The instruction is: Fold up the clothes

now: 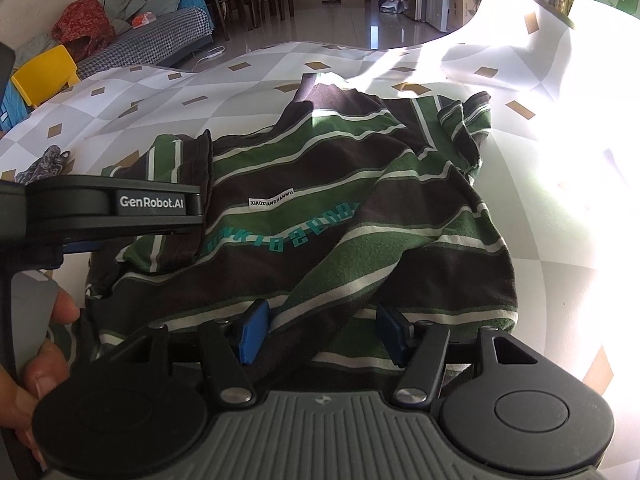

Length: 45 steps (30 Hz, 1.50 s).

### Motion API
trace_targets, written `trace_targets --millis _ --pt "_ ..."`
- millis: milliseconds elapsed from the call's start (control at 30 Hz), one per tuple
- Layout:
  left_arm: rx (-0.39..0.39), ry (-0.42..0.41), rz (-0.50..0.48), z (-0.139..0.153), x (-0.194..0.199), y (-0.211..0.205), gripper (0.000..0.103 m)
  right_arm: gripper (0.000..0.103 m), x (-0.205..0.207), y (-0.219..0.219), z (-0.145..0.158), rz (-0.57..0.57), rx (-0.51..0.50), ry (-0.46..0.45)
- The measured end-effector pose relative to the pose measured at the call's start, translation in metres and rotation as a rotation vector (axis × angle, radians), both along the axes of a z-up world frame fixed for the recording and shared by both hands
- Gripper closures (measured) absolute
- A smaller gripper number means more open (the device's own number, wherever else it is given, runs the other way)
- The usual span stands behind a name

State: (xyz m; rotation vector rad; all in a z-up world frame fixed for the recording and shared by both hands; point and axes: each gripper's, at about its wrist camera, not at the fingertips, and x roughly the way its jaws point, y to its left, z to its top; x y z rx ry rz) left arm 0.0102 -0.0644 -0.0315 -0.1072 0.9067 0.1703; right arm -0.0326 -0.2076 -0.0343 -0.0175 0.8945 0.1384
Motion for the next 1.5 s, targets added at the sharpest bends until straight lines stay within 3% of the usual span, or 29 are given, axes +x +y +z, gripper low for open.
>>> trace_targets --millis 367,467,533,767,967,1267,1367,1500 --pt "0.021 0.003 -0.006 -0.011 0.009 0.001 0.033 0.041 0.0 0.004 -0.002 0.011 -0.019 -0.018" --pt "0.023 -0.007 -0.006 -0.01 0.008 0.003 0.041 0.041 0.0 0.004 -0.003 0.011 -0.023 -0.022" --pt "0.038 -0.008 0.002 -0.009 0.009 0.005 0.053 0.041 0.0 0.004 -0.003 0.013 -0.024 -0.025" --pt "0.054 -0.016 0.044 -0.006 0.006 0.019 0.068 0.041 0.001 0.002 -0.005 0.019 -0.026 -0.037" --pt "-0.013 -0.037 0.129 0.005 0.001 0.044 0.068 0.041 0.001 0.0 -0.005 0.021 -0.028 -0.044" --pt "0.022 -0.004 0.277 0.007 -0.006 0.076 0.069 0.04 0.001 0.002 -0.006 0.02 -0.035 -0.049" --pt "-0.026 -0.007 0.291 0.008 -0.01 0.085 0.069 0.04 0.001 0.003 -0.006 0.02 -0.038 -0.05" --pt "-0.059 -0.033 0.24 0.014 -0.013 0.076 0.06 0.039 0.001 0.005 -0.006 0.017 -0.05 -0.054"
